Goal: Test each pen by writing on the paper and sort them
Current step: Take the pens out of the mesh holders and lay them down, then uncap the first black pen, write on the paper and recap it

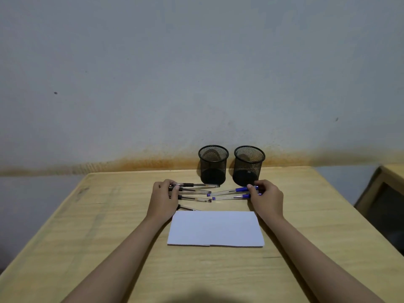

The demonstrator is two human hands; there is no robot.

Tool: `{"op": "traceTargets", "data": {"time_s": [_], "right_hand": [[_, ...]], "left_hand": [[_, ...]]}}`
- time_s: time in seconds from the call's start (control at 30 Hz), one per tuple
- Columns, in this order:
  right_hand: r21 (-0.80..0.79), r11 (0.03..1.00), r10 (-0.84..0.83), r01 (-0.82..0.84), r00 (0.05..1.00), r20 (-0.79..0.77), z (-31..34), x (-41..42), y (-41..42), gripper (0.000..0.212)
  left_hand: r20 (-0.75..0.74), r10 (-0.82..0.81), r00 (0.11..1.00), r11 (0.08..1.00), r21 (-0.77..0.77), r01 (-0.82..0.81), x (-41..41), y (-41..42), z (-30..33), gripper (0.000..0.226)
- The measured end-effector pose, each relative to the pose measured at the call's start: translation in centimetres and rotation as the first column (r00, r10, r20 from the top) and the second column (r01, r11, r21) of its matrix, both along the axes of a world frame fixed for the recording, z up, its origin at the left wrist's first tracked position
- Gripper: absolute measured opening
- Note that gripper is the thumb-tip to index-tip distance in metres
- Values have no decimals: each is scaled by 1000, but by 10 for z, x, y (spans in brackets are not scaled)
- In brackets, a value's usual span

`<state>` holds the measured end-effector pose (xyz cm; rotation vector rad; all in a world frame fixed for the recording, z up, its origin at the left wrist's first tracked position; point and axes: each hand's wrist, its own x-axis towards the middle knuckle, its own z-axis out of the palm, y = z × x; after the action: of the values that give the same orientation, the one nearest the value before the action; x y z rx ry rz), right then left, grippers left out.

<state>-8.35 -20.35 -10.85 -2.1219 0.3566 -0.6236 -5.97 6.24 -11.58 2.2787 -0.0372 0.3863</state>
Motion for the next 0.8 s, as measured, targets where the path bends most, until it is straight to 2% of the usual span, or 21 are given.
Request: {"op": "traceTargets", "data": {"time_s": [0.13, 0.23, 0.37, 0.43, 0.5, 0.67, 0.8], "right_hand": [[-34, 999, 0, 0, 1000, 0, -2, -1, 2, 34], [-57, 998, -7, 6, 1000, -16, -1, -3, 0, 36], [-31, 1000, -3, 3, 1000, -6, 4, -3, -6, 34], [-28, 1000, 14, -14, 1000, 14, 10, -4, -6, 32], [-87, 996, 33, -28, 998, 55, 15, -6, -1, 27], [-213, 955, 243, -208, 958, 155, 22, -13, 26, 12], [-192, 861, 484, -471, 875, 27, 27, -19, 60, 11]], "left_hand": [[-75, 52, 996, 997, 61, -47, 1, -1, -5, 37], [-113, 48, 992, 999, -8, -49, -2, 0, 2, 44], [28, 3, 1000, 995, -104, 0, -20, 11, 11, 35], [122, -60, 991, 993, -96, 72, -40, 15, 13, 25], [156, -165, 974, 983, -60, 176, -63, 17, 12, 21], [32, -333, 942, 931, 170, 323, -94, 25, -4, 38], [-19, -332, 943, 918, 224, 327, -102, 27, -11, 43]]}}
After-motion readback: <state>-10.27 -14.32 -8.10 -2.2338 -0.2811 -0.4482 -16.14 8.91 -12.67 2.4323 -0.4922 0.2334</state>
